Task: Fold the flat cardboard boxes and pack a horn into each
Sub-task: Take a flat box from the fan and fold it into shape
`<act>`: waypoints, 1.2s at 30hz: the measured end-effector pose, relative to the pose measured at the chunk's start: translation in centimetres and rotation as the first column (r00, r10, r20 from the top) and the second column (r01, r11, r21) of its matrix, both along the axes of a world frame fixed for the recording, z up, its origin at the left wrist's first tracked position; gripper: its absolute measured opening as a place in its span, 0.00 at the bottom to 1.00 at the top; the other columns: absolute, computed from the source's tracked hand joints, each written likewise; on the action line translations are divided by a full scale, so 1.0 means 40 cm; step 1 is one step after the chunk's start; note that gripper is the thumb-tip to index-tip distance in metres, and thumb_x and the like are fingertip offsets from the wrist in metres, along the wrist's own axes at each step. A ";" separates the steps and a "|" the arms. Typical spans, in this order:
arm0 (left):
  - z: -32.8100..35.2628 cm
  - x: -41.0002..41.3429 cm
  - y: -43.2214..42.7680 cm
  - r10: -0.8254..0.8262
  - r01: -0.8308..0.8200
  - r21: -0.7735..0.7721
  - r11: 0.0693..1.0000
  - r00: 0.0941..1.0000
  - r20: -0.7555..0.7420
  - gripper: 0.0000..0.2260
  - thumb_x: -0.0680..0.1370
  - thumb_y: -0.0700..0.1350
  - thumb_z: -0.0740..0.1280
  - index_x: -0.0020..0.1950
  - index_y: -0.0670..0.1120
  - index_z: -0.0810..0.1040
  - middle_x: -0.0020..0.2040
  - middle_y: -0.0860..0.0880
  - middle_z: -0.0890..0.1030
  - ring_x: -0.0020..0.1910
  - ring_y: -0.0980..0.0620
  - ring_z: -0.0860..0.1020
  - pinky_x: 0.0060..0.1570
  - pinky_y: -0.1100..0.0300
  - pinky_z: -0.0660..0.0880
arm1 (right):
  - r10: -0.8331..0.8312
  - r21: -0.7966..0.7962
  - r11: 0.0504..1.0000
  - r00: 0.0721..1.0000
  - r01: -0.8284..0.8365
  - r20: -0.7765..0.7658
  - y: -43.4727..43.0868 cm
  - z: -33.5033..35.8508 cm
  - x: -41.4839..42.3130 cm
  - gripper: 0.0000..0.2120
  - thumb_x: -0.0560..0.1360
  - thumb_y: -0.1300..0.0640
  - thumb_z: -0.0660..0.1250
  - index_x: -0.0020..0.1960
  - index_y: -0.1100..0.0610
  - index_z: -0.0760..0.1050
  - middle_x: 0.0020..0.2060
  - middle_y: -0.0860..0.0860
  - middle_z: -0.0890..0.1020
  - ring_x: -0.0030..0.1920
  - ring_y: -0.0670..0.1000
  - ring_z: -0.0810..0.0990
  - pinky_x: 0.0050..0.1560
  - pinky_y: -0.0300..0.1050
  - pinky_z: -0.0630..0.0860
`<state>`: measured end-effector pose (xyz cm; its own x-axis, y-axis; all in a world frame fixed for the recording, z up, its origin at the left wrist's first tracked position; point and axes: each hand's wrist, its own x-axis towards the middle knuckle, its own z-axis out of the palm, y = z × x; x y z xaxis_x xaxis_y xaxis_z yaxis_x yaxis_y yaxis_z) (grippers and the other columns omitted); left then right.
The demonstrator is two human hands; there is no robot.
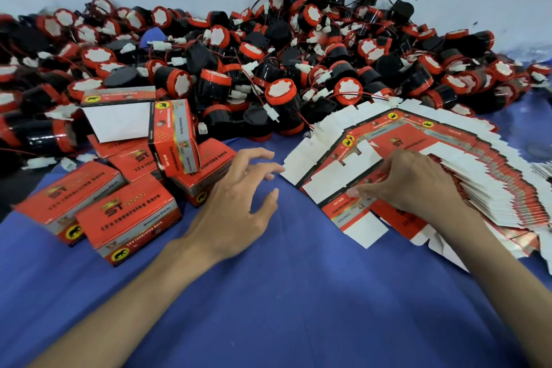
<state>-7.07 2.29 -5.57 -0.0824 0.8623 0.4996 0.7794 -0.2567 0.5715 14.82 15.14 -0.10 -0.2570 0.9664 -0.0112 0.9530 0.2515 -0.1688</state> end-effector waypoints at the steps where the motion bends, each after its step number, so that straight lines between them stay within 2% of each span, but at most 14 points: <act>1: -0.001 0.001 -0.001 -0.009 0.009 -0.006 1.000 1.000 0.008 0.13 0.77 0.46 0.62 0.61 0.49 0.76 0.65 0.55 0.68 0.55 0.61 0.74 0.55 0.56 0.75 | 0.006 0.018 1.000 1.000 -0.006 0.002 -0.002 -0.003 0.001 0.43 0.53 0.27 0.69 0.53 0.58 0.71 0.49 0.54 0.75 0.49 0.54 0.72 0.47 0.49 0.72; 4: 0.002 0.001 -0.003 -0.019 0.020 -0.030 0.999 0.999 0.029 0.13 0.78 0.47 0.61 0.61 0.50 0.75 0.65 0.57 0.67 0.56 0.60 0.74 0.56 0.58 0.75 | 0.000 0.055 0.999 1.000 -0.001 0.025 0.000 0.001 0.010 0.50 0.55 0.29 0.72 0.65 0.58 0.65 0.60 0.58 0.69 0.60 0.60 0.69 0.57 0.54 0.71; 8: 0.014 0.007 -0.005 -0.040 0.044 -0.027 0.999 0.991 0.127 0.11 0.78 0.46 0.61 0.59 0.50 0.76 0.63 0.55 0.69 0.54 0.57 0.76 0.54 0.64 0.73 | 0.004 0.247 0.969 1.000 0.001 -0.018 -0.006 0.016 0.018 0.42 0.59 0.32 0.73 0.61 0.57 0.66 0.38 0.51 0.74 0.42 0.58 0.75 0.37 0.49 0.68; 10: 0.024 0.010 -0.005 -0.051 0.057 -0.016 0.998 0.962 0.269 0.10 0.78 0.46 0.61 0.56 0.50 0.77 0.60 0.55 0.73 0.51 0.55 0.79 0.52 0.67 0.73 | 0.128 0.420 0.906 0.978 -0.049 -0.162 -0.011 0.024 0.016 0.32 0.67 0.37 0.71 0.60 0.58 0.68 0.40 0.55 0.80 0.42 0.60 0.78 0.39 0.48 0.69; 13: 0.036 0.006 -0.005 -0.089 0.111 -0.005 0.994 0.820 0.565 0.13 0.77 0.51 0.61 0.57 0.47 0.77 0.56 0.50 0.77 0.51 0.54 0.80 0.50 0.62 0.76 | 0.447 0.486 0.848 0.776 -0.211 -0.444 -0.035 0.039 -0.003 0.17 0.76 0.47 0.68 0.55 0.59 0.74 0.36 0.52 0.81 0.36 0.52 0.77 0.39 0.41 0.67; 15: 0.045 -0.005 -0.005 -0.117 0.183 -0.018 0.983 0.697 0.708 0.14 0.77 0.52 0.62 0.57 0.46 0.77 0.58 0.46 0.79 0.53 0.51 0.81 0.48 0.59 0.76 | 0.559 0.519 0.802 0.678 -0.297 -0.476 -0.053 0.026 -0.024 0.12 0.78 0.53 0.64 0.52 0.62 0.78 0.32 0.54 0.81 0.30 0.52 0.76 0.34 0.41 0.68; 17: 0.051 -0.012 -0.007 -0.137 0.324 -0.088 0.942 0.610 0.781 0.19 0.72 0.59 0.67 0.58 0.49 0.79 0.57 0.47 0.82 0.50 0.51 0.82 0.44 0.60 0.77 | 0.612 0.541 0.764 0.662 -0.351 -0.433 -0.077 -0.004 -0.050 0.11 0.78 0.57 0.62 0.51 0.64 0.79 0.33 0.56 0.82 0.29 0.53 0.76 0.33 0.44 0.71; 19: 0.052 -0.007 -0.011 -0.121 0.447 -0.194 0.873 0.585 0.802 0.22 0.66 0.63 0.72 0.54 0.53 0.83 0.50 0.51 0.84 0.43 0.55 0.82 0.38 0.64 0.77 | 0.627 0.540 0.749 0.674 -0.384 -0.390 -0.098 -0.028 -0.069 0.12 0.79 0.57 0.61 0.52 0.64 0.79 0.37 0.56 0.83 0.32 0.56 0.79 0.34 0.48 0.75; 21: 0.047 -0.003 -0.016 -0.117 0.508 -0.241 0.827 0.575 0.810 0.14 0.69 0.58 0.71 0.52 0.55 0.84 0.47 0.51 0.84 0.44 0.54 0.82 0.39 0.62 0.78 | 0.632 0.529 0.748 0.674 -0.402 -0.382 -0.111 -0.037 -0.078 0.13 0.79 0.54 0.61 0.54 0.63 0.78 0.38 0.53 0.82 0.34 0.55 0.79 0.34 0.48 0.75; 24: 0.044 0.001 -0.019 -0.082 0.544 -0.254 0.800 0.518 0.851 0.13 0.74 0.52 0.70 0.56 0.48 0.83 0.53 0.42 0.83 0.53 0.41 0.80 0.52 0.45 0.76 | 0.611 0.508 0.771 0.673 -0.385 -0.417 -0.120 -0.038 -0.082 0.20 0.78 0.43 0.59 0.56 0.58 0.77 0.36 0.42 0.74 0.33 0.44 0.72 0.34 0.39 0.69; 27: 0.048 0.006 -0.020 -0.044 0.530 -0.281 0.800 0.519 0.853 0.18 0.75 0.47 0.64 0.63 0.43 0.77 0.59 0.35 0.79 0.60 0.30 0.75 0.59 0.32 0.68 | 0.602 0.486 0.784 0.668 -0.387 -0.437 -0.130 -0.040 -0.083 0.22 0.75 0.40 0.61 0.57 0.57 0.77 0.37 0.41 0.74 0.34 0.42 0.71 0.37 0.30 0.66; 30: 0.049 0.002 -0.023 -0.062 0.567 -0.270 0.778 0.498 0.865 0.17 0.78 0.46 0.63 0.66 0.44 0.76 0.61 0.37 0.79 0.62 0.34 0.75 0.62 0.35 0.69 | 0.574 0.430 0.813 0.665 -0.392 -0.478 -0.130 -0.042 -0.086 0.22 0.74 0.42 0.63 0.58 0.57 0.77 0.38 0.37 0.74 0.35 0.39 0.73 0.39 0.31 0.67; 33: 0.055 -0.006 -0.023 -0.068 0.610 -0.259 0.749 0.459 0.886 0.15 0.77 0.45 0.64 0.62 0.43 0.79 0.60 0.39 0.80 0.62 0.35 0.75 0.60 0.41 0.70 | 0.566 0.401 0.823 0.643 -0.402 -0.516 -0.129 -0.045 -0.087 0.21 0.74 0.41 0.63 0.59 0.56 0.76 0.35 0.34 0.73 0.35 0.37 0.75 0.39 0.30 0.66; 36: 0.058 -0.007 -0.025 -0.165 0.637 -0.291 0.714 0.557 0.814 0.12 0.75 0.41 0.65 0.58 0.45 0.81 0.54 0.42 0.83 0.54 0.37 0.80 0.55 0.43 0.73 | 0.557 0.378 0.830 0.637 -0.410 -0.533 -0.140 -0.042 -0.092 0.23 0.73 0.40 0.63 0.60 0.54 0.76 0.40 0.35 0.76 0.41 0.40 0.78 0.43 0.37 0.75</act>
<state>-7.33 1.30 -3.26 0.2372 0.9692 -0.0667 -0.0339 0.0769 0.9965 11.15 9.56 -1.79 -0.5669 0.6594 0.4938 0.3938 0.7434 -0.5406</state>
